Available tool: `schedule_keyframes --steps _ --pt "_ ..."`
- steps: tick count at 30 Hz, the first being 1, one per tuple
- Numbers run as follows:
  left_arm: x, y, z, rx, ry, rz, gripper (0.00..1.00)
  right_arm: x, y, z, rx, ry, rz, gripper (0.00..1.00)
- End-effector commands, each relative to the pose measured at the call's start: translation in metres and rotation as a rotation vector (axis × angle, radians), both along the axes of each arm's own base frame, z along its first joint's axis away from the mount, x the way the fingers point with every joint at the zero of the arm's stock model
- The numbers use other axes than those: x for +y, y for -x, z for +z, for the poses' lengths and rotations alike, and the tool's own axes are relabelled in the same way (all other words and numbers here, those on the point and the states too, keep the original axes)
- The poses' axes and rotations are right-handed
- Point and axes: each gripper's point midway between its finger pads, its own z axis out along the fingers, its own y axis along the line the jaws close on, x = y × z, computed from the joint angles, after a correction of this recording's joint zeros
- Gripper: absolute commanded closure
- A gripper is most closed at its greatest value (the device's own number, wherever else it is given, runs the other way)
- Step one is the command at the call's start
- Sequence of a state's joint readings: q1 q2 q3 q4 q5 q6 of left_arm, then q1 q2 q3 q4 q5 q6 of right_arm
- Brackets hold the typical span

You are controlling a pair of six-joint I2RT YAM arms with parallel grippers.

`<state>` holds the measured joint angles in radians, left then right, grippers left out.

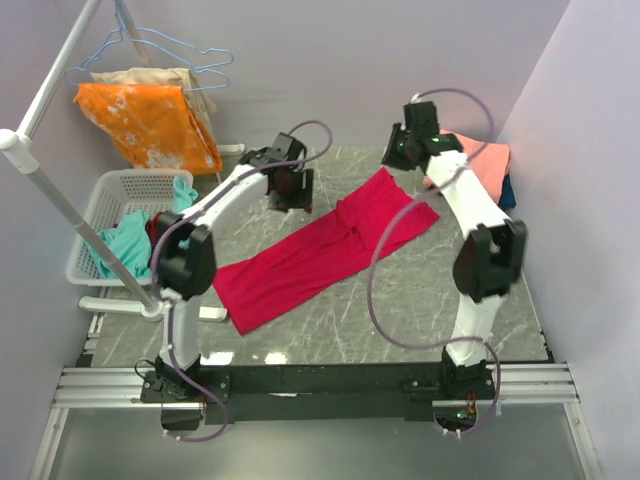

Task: Fold and stack the t-shirts
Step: Fold the tshirt

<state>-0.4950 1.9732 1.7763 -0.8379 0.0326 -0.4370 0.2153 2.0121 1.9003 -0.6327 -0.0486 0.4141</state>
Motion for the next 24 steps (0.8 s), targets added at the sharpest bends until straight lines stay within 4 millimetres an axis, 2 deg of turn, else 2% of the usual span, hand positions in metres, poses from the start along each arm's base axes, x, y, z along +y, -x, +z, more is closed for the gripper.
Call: schedule_keyframes --steps 1,2,3,5,6,10,12,13,15,17,24 --pt "-0.051 -0.036 -0.007 -0.062 0.045 -0.12 0.31 -0.03 0.034 0.067 -0.145 0.062 -0.107 0.68" --pt "-0.064 -0.042 0.001 -0.101 0.053 -0.147 0.3 -0.035 0.041 0.067 -0.135 0.066 -0.127 0.67" --pt "-0.071 -0.045 -0.017 -0.077 0.043 -0.159 0.3 -0.041 0.05 0.067 -0.112 0.064 -0.152 0.66" --pt "-0.089 -0.048 -0.018 -0.094 0.064 -0.187 0.3 -0.047 0.065 0.072 -0.113 0.057 -0.173 0.65" --pt "-0.094 -0.048 -0.03 -0.082 0.062 -0.199 0.3 -0.05 0.072 0.069 -0.093 0.049 -0.193 0.65" --pt "-0.122 -0.049 -0.034 -0.142 0.062 -0.277 0.29 -0.068 0.099 0.062 -0.057 0.024 -0.251 0.64" --pt "-0.14 -0.049 -0.032 -0.19 0.082 -0.314 0.27 -0.065 0.105 0.059 -0.052 -0.031 -0.232 0.65" --pt "-0.145 -0.048 -0.032 -0.207 0.081 -0.337 0.27 -0.073 0.112 0.052 -0.031 -0.041 -0.248 0.65" --pt "-0.158 -0.051 -0.034 -0.253 0.077 -0.355 0.26 -0.075 0.118 0.048 -0.017 -0.071 -0.242 0.65" --pt "-0.169 -0.052 -0.033 -0.293 0.068 -0.382 0.25 -0.085 0.127 0.043 -0.001 -0.085 -0.265 0.65" --pt "-0.201 -0.059 -0.049 -0.378 0.068 -0.469 0.23 -0.104 0.147 0.044 -0.007 -0.126 -0.313 0.65"
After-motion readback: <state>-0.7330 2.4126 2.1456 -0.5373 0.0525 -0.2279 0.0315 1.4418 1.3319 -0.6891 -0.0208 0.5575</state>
